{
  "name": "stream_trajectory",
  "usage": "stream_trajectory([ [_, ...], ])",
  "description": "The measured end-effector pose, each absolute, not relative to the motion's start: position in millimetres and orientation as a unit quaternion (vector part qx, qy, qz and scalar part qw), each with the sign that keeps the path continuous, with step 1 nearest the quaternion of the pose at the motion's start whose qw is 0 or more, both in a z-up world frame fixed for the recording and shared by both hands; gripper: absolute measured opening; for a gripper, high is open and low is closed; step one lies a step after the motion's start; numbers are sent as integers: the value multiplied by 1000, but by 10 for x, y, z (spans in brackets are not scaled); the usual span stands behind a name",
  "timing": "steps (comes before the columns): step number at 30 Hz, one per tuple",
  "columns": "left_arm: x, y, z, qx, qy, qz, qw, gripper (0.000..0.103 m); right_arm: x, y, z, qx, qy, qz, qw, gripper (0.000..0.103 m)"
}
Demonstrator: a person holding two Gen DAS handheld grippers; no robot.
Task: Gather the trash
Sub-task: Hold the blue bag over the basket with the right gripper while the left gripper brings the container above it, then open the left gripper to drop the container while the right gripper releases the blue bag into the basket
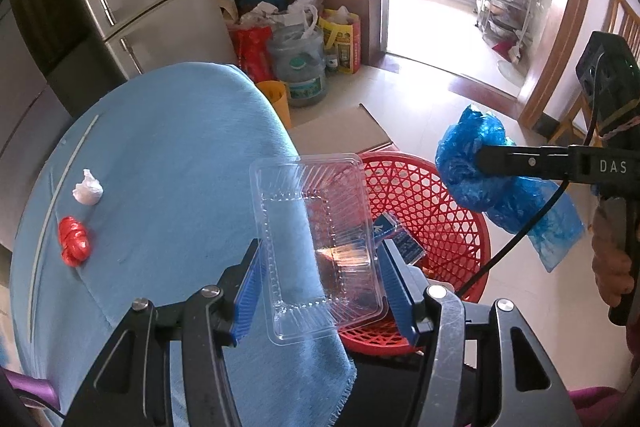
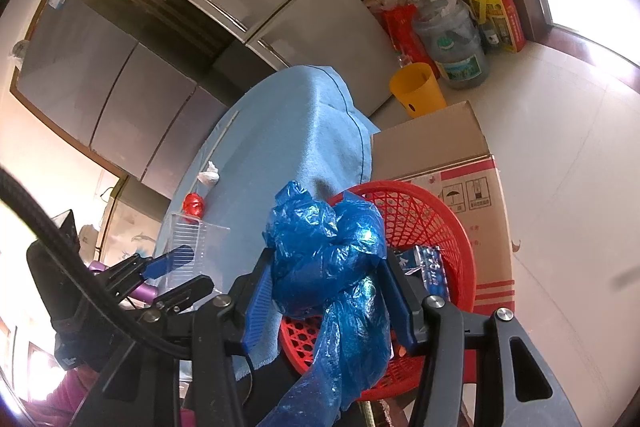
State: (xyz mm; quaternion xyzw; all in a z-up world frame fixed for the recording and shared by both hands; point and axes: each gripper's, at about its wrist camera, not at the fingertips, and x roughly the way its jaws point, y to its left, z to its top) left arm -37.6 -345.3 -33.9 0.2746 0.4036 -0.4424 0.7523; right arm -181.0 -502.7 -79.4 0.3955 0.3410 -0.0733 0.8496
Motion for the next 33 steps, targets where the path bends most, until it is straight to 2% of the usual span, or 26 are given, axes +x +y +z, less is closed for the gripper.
stream_trajectory([
  [6, -406, -3524, -374, 280, 401, -451, 747, 60, -1811, -5054, -870, 414, 341, -68, 841, 57],
  [11, -408, -3559, -394, 285, 402, -451, 744, 60, -1797, -5075, -926, 431, 339, -61, 834, 62],
  [13, -411, -3569, -397, 286, 403, -449, 745, 60, -1798, -5081, -937, 440, 334, -57, 832, 67],
  [33, -190, -3170, -358, 268, 396, -405, 779, 63, -1488, -4813, -790, 415, 340, -30, 843, 69],
])
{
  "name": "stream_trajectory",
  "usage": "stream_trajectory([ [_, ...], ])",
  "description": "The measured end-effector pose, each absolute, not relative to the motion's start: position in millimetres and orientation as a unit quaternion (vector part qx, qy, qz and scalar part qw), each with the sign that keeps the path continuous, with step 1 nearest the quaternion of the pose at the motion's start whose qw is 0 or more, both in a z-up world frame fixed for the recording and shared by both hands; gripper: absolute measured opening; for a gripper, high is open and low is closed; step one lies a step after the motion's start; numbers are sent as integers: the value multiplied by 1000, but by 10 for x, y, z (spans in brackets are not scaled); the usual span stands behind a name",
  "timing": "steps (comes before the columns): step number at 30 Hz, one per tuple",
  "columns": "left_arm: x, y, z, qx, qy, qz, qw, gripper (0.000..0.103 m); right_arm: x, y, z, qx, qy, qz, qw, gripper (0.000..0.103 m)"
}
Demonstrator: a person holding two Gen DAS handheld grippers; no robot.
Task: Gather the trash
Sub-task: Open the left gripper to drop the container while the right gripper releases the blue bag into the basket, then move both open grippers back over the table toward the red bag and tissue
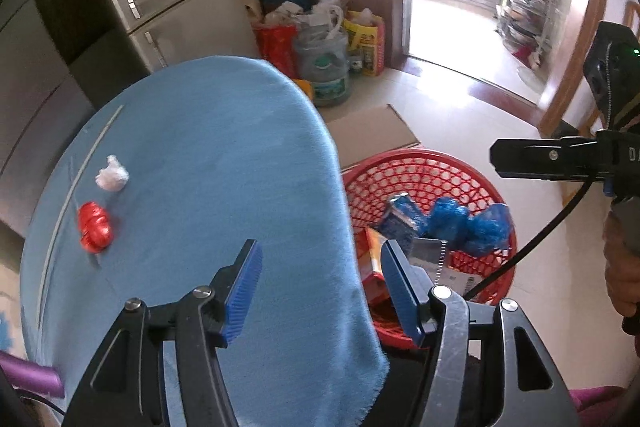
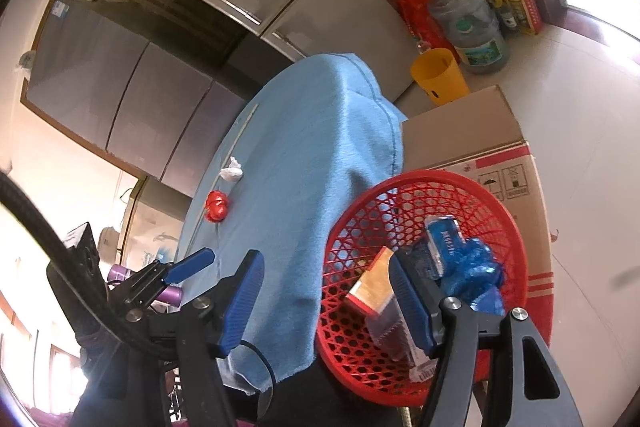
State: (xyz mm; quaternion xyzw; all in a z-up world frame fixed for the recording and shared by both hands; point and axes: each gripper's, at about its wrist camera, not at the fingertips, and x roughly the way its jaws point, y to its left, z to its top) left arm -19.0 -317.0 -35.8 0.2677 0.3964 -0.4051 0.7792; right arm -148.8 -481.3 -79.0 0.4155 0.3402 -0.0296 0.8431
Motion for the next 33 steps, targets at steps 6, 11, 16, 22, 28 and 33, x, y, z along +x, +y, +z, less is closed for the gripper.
stream_trajectory([
  [6, 22, -2868, -372, 250, 401, -368, 801, 63, -1235, -4615, -704, 395, 353, -9, 848, 68],
  [11, 176, -2612, -387, 235, 406, -338, 816, 63, -1033, -4408, -645, 377, 364, 9, 852, 68],
  [16, 306, -2343, -410, 217, 414, -310, 828, 63, -847, -4189, -595, 359, 373, 30, 855, 69],
  [22, 441, -2063, -424, 194, 426, -286, 836, 63, -637, -3920, -550, 339, 385, 53, 856, 68],
  [28, 486, -1877, -444, 185, 429, -268, 843, 63, -521, -3722, -517, 323, 393, 70, 858, 68],
  [33, 544, -1752, -466, 172, 435, -258, 846, 63, -430, -3582, -503, 309, 400, 81, 859, 69],
])
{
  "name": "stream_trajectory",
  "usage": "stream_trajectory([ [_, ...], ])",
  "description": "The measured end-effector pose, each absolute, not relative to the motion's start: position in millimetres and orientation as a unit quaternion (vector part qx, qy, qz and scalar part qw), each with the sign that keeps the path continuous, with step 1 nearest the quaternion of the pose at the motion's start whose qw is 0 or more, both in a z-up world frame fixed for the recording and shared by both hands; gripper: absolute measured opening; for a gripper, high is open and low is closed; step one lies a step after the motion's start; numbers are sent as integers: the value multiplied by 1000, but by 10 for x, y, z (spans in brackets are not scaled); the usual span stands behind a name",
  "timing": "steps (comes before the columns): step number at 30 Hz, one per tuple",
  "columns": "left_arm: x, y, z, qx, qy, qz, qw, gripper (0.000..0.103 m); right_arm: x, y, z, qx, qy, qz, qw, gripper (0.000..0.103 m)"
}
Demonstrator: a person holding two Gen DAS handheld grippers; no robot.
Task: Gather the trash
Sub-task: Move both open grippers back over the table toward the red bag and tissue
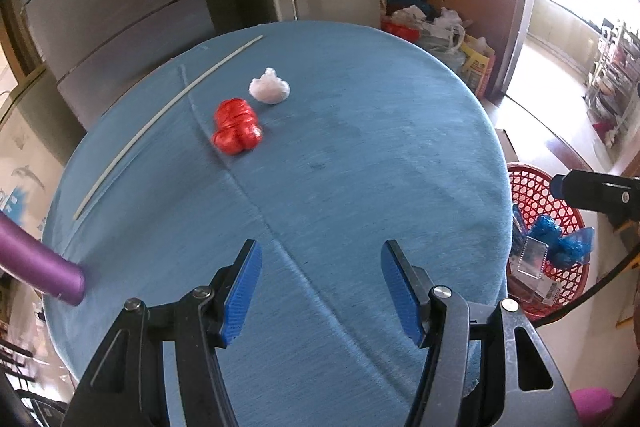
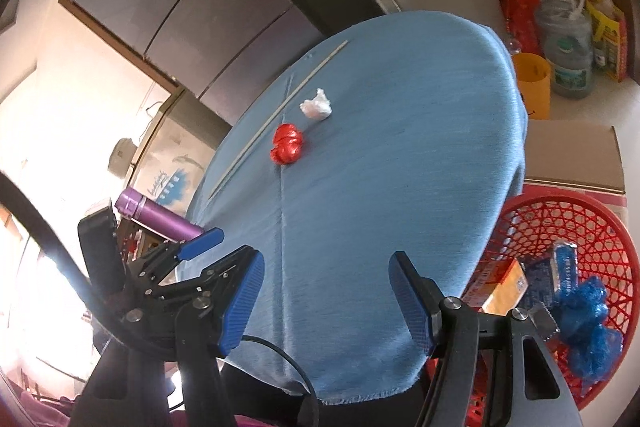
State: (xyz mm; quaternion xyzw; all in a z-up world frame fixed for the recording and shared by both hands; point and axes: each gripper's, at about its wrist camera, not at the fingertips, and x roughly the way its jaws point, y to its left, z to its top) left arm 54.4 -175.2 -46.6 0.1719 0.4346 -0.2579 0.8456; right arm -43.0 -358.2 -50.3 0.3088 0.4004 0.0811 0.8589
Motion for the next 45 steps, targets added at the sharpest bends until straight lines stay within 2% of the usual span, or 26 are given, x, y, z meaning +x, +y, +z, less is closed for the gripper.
stream_trajectory([
  [22, 1067, -1013, -889, 108, 495, -172, 845, 63, 300, -3245, -666, 280, 433, 114, 849, 68],
  [45, 1686, -701, -1018, 84, 524, -122, 839, 63, 2451, -3103, -757, 225, 434, 81, 869, 68],
])
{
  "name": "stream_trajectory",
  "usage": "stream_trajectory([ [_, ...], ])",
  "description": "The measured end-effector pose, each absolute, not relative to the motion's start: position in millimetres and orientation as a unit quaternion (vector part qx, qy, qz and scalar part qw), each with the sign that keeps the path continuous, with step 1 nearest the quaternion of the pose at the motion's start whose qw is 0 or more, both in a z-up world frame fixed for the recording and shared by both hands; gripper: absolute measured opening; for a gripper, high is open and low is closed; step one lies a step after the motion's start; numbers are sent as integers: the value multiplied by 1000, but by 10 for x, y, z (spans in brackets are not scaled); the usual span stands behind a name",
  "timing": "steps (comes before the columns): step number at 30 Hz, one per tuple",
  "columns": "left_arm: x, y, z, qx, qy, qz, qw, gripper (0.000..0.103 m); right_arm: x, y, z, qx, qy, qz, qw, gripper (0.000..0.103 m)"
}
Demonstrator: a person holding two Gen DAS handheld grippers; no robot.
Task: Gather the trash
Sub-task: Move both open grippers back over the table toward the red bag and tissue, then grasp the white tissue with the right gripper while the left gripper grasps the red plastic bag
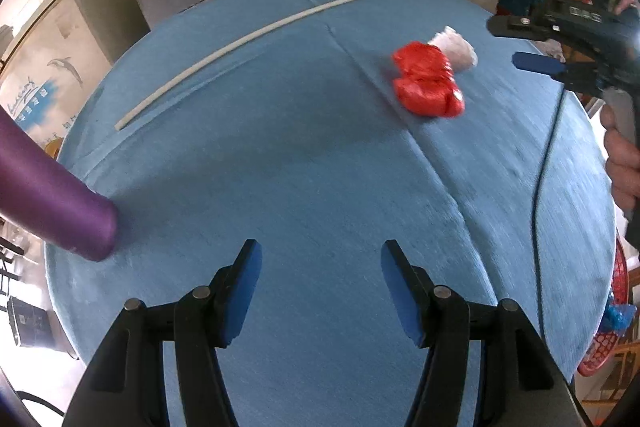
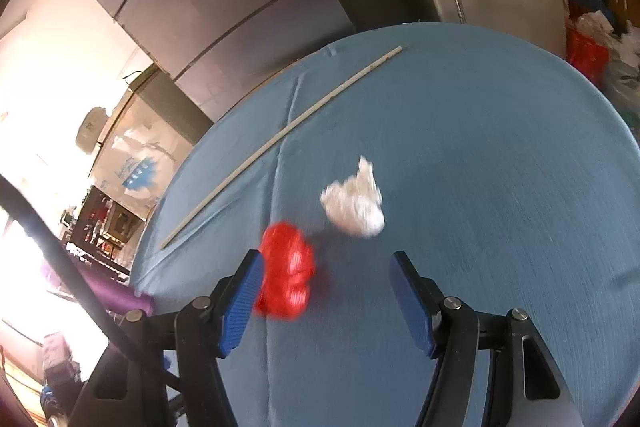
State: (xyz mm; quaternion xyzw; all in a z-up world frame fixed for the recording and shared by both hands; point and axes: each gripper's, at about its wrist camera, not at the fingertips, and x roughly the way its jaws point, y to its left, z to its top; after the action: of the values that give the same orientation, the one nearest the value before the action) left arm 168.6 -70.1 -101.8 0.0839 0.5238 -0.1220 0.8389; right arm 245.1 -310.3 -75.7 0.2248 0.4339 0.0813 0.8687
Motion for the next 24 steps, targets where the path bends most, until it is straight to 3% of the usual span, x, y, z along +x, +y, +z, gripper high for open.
stream_trajectory([
  [8, 1983, -665, -979, 78, 529, -115, 837, 63, 3038, -3061, -1036, 210, 464, 57, 859, 67],
  [11, 2101, -714, -938, 77, 528, -121, 837, 63, 3110, -3032, -1171, 194, 483, 56, 852, 44],
  [13, 2191, -769, -896, 78, 525, -127, 838, 63, 3065, -3024, -1184, 188, 477, 57, 857, 40],
  [24, 2617, -1412, -769, 72, 503, -191, 840, 63, 2379, -3497, -914, 240, 440, 72, 863, 39],
])
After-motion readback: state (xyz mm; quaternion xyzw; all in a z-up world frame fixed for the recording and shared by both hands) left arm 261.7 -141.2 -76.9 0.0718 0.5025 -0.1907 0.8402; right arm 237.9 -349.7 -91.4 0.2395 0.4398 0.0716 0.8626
